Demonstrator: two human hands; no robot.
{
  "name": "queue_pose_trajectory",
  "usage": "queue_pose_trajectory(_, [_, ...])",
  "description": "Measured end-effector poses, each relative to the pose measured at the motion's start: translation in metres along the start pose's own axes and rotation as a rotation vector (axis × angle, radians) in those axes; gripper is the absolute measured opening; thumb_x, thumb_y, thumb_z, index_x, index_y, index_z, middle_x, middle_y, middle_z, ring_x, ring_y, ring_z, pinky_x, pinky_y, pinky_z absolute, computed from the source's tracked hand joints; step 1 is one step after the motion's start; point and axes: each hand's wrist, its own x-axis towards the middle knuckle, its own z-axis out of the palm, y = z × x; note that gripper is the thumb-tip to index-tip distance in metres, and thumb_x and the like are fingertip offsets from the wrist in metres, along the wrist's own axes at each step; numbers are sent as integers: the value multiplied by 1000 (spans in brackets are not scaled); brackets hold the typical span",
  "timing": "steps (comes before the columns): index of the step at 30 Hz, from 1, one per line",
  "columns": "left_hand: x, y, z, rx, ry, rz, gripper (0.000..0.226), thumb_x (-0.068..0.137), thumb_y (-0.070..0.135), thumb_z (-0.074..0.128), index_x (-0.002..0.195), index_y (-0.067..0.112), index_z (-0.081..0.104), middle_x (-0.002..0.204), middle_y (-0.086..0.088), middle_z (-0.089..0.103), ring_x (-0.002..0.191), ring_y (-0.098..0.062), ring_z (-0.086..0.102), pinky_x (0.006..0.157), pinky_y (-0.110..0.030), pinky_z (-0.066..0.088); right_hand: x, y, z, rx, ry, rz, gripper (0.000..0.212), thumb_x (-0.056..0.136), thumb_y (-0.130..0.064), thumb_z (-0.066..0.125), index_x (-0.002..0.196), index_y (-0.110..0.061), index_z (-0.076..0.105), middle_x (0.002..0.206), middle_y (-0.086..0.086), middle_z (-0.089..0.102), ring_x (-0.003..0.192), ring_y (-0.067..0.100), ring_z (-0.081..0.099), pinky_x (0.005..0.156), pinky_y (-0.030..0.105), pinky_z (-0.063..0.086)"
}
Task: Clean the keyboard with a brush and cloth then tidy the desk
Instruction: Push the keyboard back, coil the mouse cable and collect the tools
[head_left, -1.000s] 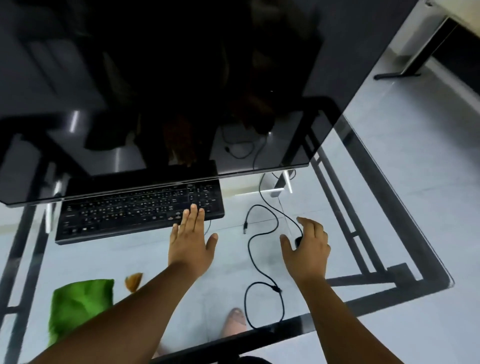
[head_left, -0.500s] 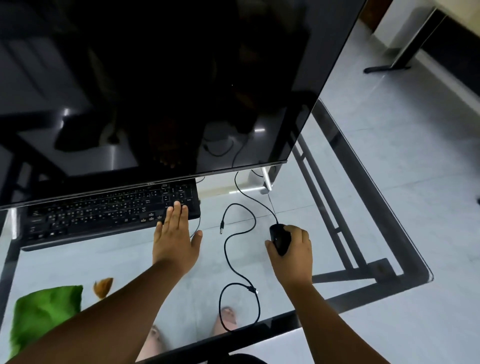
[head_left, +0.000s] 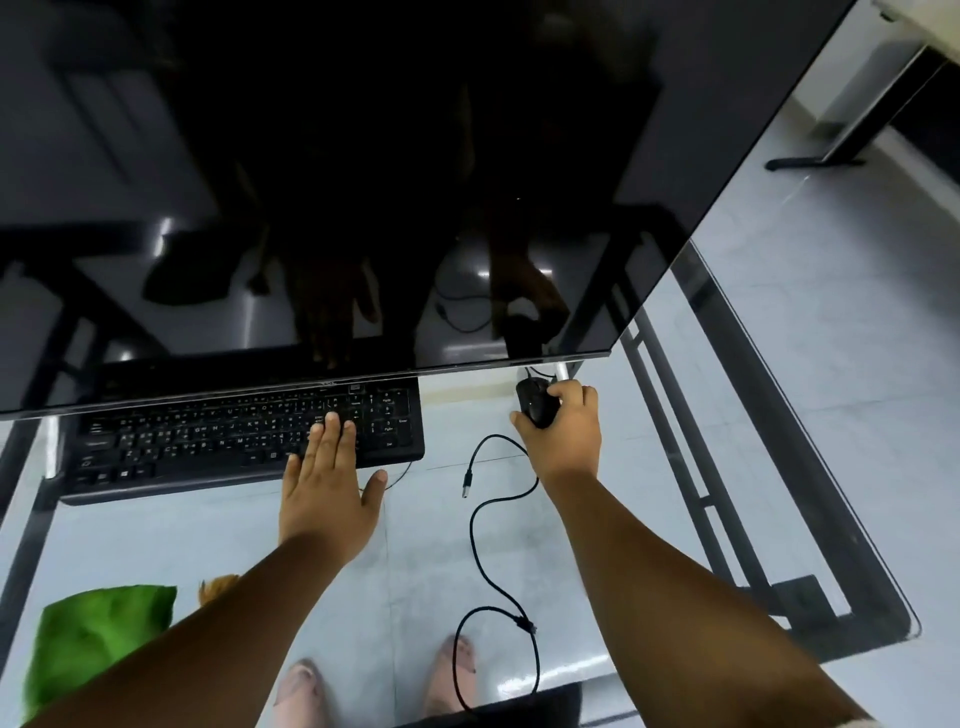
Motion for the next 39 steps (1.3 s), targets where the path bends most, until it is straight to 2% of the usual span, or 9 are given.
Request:
queue_pose_trajectory(7, [-1,-7,0,-30,-22,29,74,97,53,31,154,18,1,160,6,-14,147,-12,-13,120,-36,-1,10,-2,13,-25,13,45,55,69,-33,84,110,-16,53,116,-1,47,92,21,59,73,27,47])
queue_pose_trajectory(18, [-1,-14,5,-29,-12,67,74,96,55,27,155,20,0,159,8,-16,145,-10,-15,118,-34,-3,20,-8,24,-70,12,34,63,64,-40,87,111,-17,53,116,-2,49,94,23,60,79,38,55])
queue_pose_trajectory(23, [-2,-13,6,-40,-6,56,74,97,52,34,155,19,1,159,8,-16,146,-11,-14,119,-35,-2,22,-9,27,-80,23,25,63,63,-41,87,110,-17,52,114,-2,49,95,23,59,76,33,53])
queue_pose_trajectory(29, [-1,-13,6,-22,-3,56,77,92,59,21,154,19,0,160,7,-15,146,-11,-14,118,-34,-3,19,-8,27,-97,36,13,64,64,-48,84,112,-20,52,113,-3,49,100,21,56,76,37,55])
queue_pose_trajectory(32, [-1,-12,4,-36,-10,56,73,97,52,32,155,19,1,159,7,-16,147,-12,-14,118,-34,-3,12,-6,23,-113,114,-40,54,73,-53,74,110,-19,55,109,-1,52,101,20,52,80,40,53])
queue_pose_trajectory(34, [-1,-12,2,-50,1,61,72,97,51,34,155,19,4,160,6,-13,147,-13,-12,119,-35,-2,6,-4,19,-93,145,-90,40,81,-48,67,107,-19,58,105,-1,55,97,22,54,82,42,51])
queue_pose_trajectory(37, [-4,-11,1,-69,24,74,71,97,50,36,155,19,9,161,5,-8,148,-13,-8,119,-35,-1,-9,3,12,-7,45,-203,14,87,-33,64,96,-22,64,95,-3,59,84,17,61,75,35,53])
queue_pose_trajectory(39, [-8,-10,2,-98,36,83,68,97,50,35,154,20,15,162,5,-2,149,-13,-4,119,-35,1,-18,11,8,-51,-76,-267,12,87,-29,65,97,-23,67,95,-6,58,86,13,60,74,28,52])
